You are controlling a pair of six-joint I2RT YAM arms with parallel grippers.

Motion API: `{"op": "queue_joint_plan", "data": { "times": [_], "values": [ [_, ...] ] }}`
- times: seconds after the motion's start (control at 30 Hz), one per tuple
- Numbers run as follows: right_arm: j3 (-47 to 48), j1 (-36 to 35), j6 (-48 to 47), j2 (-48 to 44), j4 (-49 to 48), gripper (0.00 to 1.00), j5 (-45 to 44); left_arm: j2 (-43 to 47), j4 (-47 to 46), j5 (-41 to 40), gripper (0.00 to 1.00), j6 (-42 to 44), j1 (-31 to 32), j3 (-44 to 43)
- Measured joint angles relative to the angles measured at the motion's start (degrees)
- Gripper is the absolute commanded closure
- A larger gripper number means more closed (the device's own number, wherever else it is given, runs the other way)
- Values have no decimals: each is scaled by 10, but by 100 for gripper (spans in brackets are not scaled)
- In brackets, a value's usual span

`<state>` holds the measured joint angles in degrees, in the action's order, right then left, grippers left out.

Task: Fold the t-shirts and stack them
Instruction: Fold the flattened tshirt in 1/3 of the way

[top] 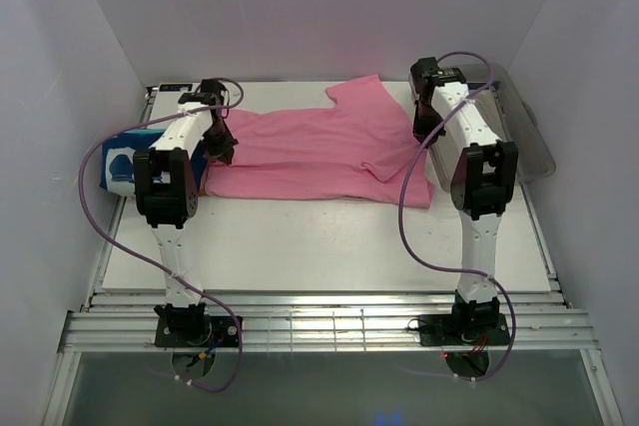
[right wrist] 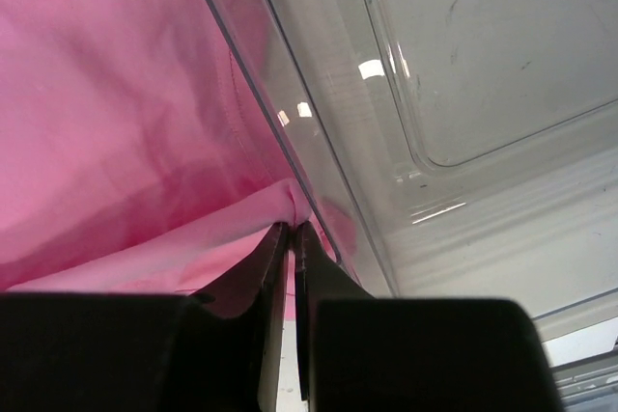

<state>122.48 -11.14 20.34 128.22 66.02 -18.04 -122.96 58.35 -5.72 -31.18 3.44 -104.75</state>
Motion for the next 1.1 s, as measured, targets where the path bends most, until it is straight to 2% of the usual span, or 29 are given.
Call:
{"op": "queue_joint_plan", "data": {
  "times": [0.07,0.13,0.2,0.23,0.3,0.47,0.5,0.53,0.57,0.6,0.63,0.67,0.83,0.97,1.1],
  "values": [
    [0,2,0,2,-2,80,3,-4,0,0,96,2,0,0],
    [0,2,-2,6,-9,71,6,-6,-1,0,80,6,0,0],
    [0,2,-7,9,-24,65,15,-6,-3,-3,55,11,0,0],
    [1,2,-11,9,-34,61,19,-6,-6,-6,34,16,0,-2],
    [4,2,-17,9,-58,60,28,-6,-8,-13,22,16,0,-11],
    [-25,5,-25,-31,-134,57,49,2,-23,-24,18,19,0,-65],
    [-49,6,-25,-56,-147,58,57,9,-30,-24,20,18,1,-67],
    [-73,6,-24,-84,-157,70,68,21,-34,-24,23,18,3,-66],
    [-104,6,-24,-116,-172,81,83,32,-37,-24,36,17,4,-61],
    [-133,7,-18,-149,-179,91,97,48,-50,-24,45,15,6,-44],
    [-158,6,-13,-178,-185,92,110,67,-59,-24,56,13,10,-24],
    [-180,6,-7,-203,-189,92,124,85,-66,-24,98,12,16,0],
    [-254,5,5,-235,-198,92,179,136,-97,-10,100,13,44,111],
    [-302,-3,5,-192,-189,92,203,132,-116,9,100,15,50,191],
    [-326,-13,3,-151,-179,92,211,110,-127,23,100,20,49,226]
  ]
}}
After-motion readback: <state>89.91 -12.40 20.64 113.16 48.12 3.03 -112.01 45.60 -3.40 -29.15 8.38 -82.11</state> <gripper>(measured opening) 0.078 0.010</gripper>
